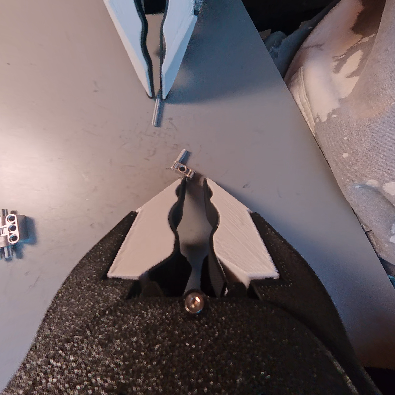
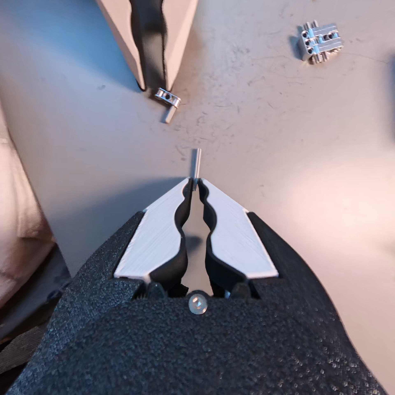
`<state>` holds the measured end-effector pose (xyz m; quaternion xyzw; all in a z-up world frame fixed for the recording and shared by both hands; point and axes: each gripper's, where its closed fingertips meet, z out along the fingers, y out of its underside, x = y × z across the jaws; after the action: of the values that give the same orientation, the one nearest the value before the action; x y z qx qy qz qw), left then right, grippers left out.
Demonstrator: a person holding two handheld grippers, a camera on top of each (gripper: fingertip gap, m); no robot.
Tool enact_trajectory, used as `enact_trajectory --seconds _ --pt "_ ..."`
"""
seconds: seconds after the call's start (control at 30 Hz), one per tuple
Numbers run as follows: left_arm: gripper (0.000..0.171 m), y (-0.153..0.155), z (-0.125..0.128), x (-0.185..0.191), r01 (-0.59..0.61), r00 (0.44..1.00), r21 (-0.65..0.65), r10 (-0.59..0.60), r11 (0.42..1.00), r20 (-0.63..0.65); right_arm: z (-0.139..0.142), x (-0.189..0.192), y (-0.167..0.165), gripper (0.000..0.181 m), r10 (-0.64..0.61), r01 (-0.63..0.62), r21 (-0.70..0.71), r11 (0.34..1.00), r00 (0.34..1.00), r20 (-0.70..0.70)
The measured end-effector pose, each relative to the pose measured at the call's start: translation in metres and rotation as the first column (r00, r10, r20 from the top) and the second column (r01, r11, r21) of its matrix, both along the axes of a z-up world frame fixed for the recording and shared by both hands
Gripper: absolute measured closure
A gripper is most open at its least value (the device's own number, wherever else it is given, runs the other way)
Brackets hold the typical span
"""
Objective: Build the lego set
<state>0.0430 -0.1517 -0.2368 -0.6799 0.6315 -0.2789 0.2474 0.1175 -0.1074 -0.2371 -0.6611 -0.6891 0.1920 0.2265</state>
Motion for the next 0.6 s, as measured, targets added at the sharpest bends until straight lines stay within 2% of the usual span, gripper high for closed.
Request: enact_trajectory --seconds 0.13,0.23,0.3,0.4,0.5,0.6 --pt "0.157 -0.008 0.005 0.002 -0.005 0.999 -0.044 0.006 0.999 0.032 0.011 -0.009 0.007 0.16 -0.037 0.04 0.052 0.998 0.998 -0.047" --pt "0.155 -0.014 0.005 0.006 0.004 0.999 -0.046 -0.003 0.999 0.043 0.025 -0.028 -0.014 0.161 0.01 -0.008 0.022 1.0 0.993 -0.115" --pt "0.154 -0.019 0.006 0.01 0.024 0.999 -0.061 -0.021 0.998 0.05 0.021 -0.041 -0.028 0.161 0.038 -0.036 0.019 0.999 0.993 -0.11" --pt "0.154 -0.019 0.01 0.008 0.021 0.998 -0.059 -0.017 0.998 0.055 0.006 -0.054 -0.025 0.17 0.052 -0.048 0.064 0.997 0.996 -0.07" --pt "0.154 -0.012 0.014 -0.001 -0.024 0.997 -0.078 0.029 0.997 0.068 0.0 -0.063 -0.021 0.17 0.099 -0.097 0.047 0.994 0.994 -0.043" --pt "0.154 -0.005 0.011 -0.01 -0.079 0.993 -0.108 0.087 0.991 0.074 -0.001 -0.067 -0.021 0.171 0.205 -0.205 0.047 0.978 0.979 -0.003"
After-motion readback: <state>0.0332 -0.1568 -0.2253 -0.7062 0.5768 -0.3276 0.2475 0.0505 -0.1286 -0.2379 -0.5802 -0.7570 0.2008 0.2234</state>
